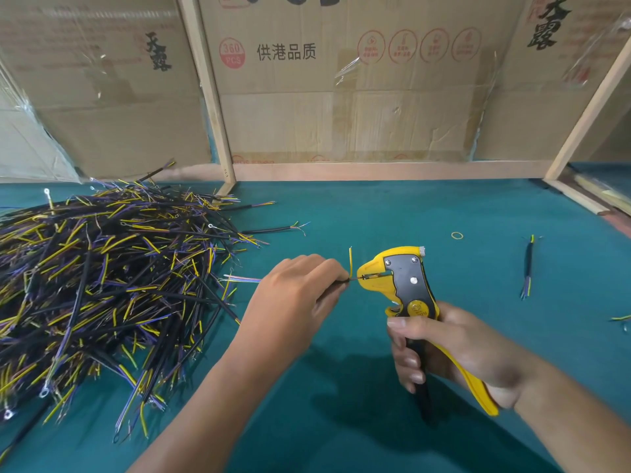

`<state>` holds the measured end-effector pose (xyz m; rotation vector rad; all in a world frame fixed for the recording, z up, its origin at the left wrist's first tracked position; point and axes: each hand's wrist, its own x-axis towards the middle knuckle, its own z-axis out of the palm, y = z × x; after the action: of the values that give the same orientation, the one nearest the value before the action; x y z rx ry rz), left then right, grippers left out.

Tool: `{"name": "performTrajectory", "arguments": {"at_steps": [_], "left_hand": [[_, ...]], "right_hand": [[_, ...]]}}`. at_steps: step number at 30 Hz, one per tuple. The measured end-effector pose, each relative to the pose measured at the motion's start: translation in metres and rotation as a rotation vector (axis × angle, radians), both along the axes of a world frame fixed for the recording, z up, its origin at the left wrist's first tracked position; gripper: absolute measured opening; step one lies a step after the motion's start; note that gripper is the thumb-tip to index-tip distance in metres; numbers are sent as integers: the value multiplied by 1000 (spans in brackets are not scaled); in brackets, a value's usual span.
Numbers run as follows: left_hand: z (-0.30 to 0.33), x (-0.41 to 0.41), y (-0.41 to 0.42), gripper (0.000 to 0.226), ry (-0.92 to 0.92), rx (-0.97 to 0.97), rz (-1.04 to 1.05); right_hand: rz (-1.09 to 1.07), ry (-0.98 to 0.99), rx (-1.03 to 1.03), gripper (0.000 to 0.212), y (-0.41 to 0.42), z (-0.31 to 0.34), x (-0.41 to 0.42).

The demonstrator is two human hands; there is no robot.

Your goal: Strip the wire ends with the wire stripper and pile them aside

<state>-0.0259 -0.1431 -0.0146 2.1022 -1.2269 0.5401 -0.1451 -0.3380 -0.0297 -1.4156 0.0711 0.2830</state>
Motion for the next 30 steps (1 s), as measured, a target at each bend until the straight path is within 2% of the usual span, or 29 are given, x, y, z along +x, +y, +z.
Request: {"name": "performTrajectory", "arguments": {"at_steps": [30], "left_hand": [[-2, 3, 2, 3, -60, 36, -39]], "right_hand": [[-148, 96, -10, 47, 6, 6, -3]]}}
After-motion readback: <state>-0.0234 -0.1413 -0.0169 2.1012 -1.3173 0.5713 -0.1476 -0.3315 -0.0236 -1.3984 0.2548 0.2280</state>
